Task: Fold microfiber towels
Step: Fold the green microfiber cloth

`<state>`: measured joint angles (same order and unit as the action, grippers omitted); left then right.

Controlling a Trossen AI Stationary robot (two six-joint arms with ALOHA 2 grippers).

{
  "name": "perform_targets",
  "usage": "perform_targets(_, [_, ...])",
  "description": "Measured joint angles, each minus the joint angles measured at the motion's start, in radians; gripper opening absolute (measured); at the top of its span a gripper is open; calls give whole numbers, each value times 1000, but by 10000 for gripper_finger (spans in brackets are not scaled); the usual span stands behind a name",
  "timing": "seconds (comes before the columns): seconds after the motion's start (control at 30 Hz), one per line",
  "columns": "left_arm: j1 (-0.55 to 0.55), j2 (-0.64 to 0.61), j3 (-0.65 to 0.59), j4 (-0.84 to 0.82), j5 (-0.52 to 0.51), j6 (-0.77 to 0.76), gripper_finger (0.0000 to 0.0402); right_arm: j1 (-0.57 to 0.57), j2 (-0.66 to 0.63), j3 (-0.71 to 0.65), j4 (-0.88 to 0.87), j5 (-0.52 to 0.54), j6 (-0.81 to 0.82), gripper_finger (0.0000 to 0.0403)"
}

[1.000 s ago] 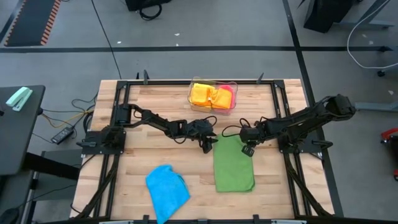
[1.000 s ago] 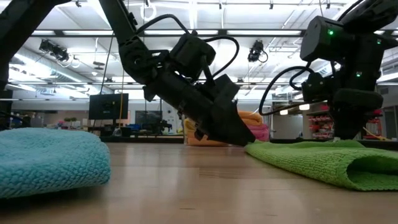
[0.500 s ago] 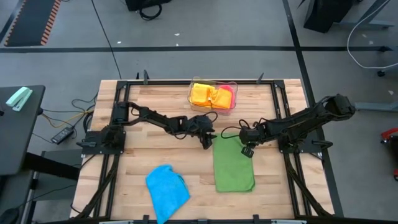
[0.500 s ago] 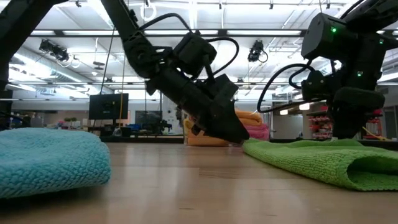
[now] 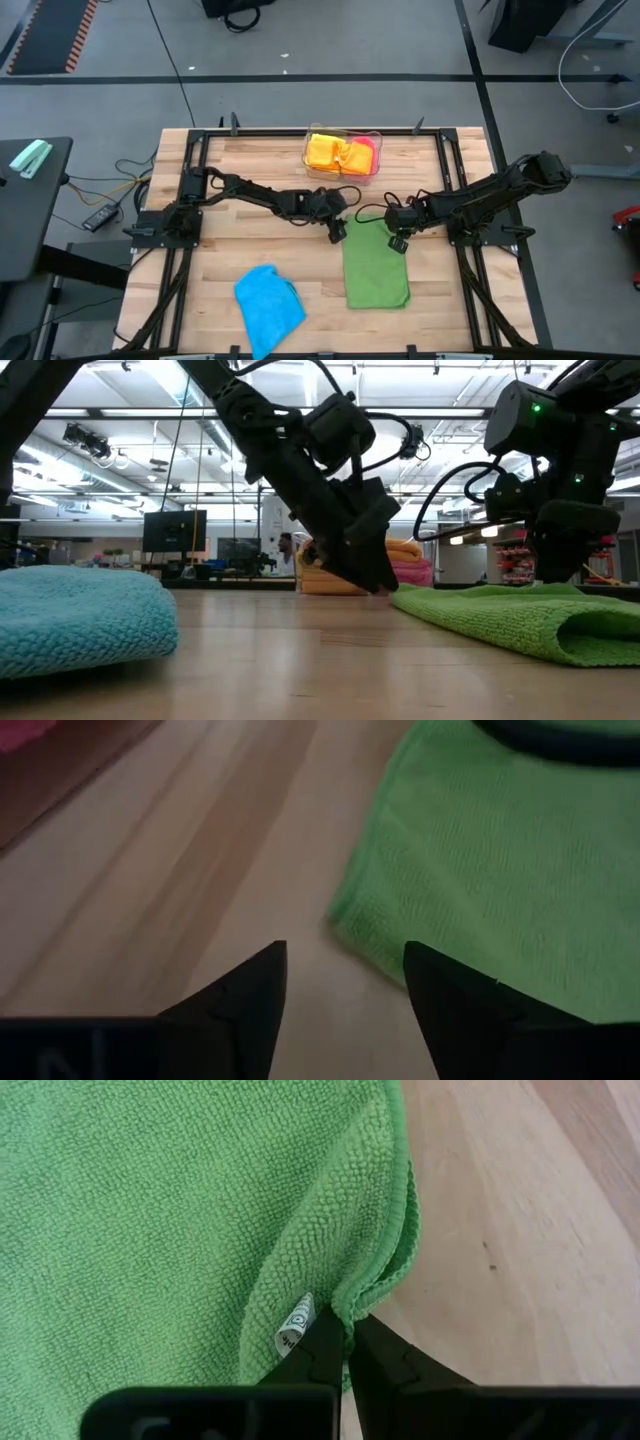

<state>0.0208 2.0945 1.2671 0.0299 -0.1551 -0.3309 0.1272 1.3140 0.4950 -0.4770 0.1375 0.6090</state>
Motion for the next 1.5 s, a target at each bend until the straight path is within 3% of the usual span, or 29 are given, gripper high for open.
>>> perform_targets(0.5, [-4, 0, 4, -13, -19, 2, 199, 0, 0, 0, 2, -1, -8, 16])
perform_targets(1.23, [-7, 64, 5, 112, -16, 10, 181, 1, 0, 0, 13, -5, -14, 16])
perform_targets(1.37, [-6, 67, 3, 132, -16, 78, 147, 1, 0, 0, 13, -4, -14, 16])
perform_targets(1.5, [-5, 68, 3, 138, -15, 128, 75, 1, 0, 0, 14, -4, -20, 16])
